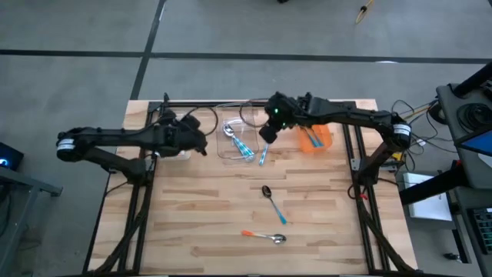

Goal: Sort silverware by color (type)
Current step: Put the blue spoon into the orange bin

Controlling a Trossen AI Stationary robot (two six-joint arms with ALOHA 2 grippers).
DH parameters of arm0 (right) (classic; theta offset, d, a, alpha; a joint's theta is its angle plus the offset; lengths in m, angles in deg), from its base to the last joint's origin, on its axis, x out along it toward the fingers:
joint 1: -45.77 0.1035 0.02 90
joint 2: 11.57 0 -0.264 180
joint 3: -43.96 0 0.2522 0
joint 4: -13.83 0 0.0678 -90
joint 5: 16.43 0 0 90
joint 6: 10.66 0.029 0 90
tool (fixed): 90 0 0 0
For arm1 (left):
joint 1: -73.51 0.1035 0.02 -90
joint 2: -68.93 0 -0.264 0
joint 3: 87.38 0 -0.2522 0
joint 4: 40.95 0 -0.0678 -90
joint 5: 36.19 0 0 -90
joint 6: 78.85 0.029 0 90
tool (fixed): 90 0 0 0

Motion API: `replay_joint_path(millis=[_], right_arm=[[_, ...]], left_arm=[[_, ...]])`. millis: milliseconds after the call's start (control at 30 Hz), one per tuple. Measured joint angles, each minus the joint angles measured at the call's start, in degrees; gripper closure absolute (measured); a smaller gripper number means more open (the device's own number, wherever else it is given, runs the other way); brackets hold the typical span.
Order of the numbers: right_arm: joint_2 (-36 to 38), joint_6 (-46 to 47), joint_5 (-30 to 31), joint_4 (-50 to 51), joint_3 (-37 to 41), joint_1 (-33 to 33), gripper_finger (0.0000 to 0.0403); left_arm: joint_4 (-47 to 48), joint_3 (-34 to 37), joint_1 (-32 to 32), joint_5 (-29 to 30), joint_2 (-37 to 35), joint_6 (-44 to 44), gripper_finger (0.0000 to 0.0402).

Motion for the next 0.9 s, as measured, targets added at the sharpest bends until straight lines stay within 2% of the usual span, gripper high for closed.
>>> replay_joint_path(millis=[400,500,600,767,900], right_arm=[[0.0,14.2,-0.2,3.2,0.2,12.8,0.0376],[-0.1,17.6,-2.0,3.2,0.6,15.8,0.0376],[-0.3,21.5,-3.1,3.2,0.7,18.8,0.0376],[-1.2,27.1,-3.2,3.2,0.7,22.7,0.0376],[-3.2,31.4,-4.7,3.1,0.7,25.0,0.0376]], left_arm=[[-5.0,0.1,-20.3,-0.6,-5.5,5.0,0.0387],[-8.9,0.1,-25.0,-1.1,-5.6,10.6,0.0387],[-16.2,0.6,-27.9,-4.8,-5.9,19.4,0.0387],[-32.0,4.6,-28.4,-17.1,-8.1,35.0,0.0387],[-42.9,10.2,-27.7,-23.7,-11.6,41.8,0.0387]])
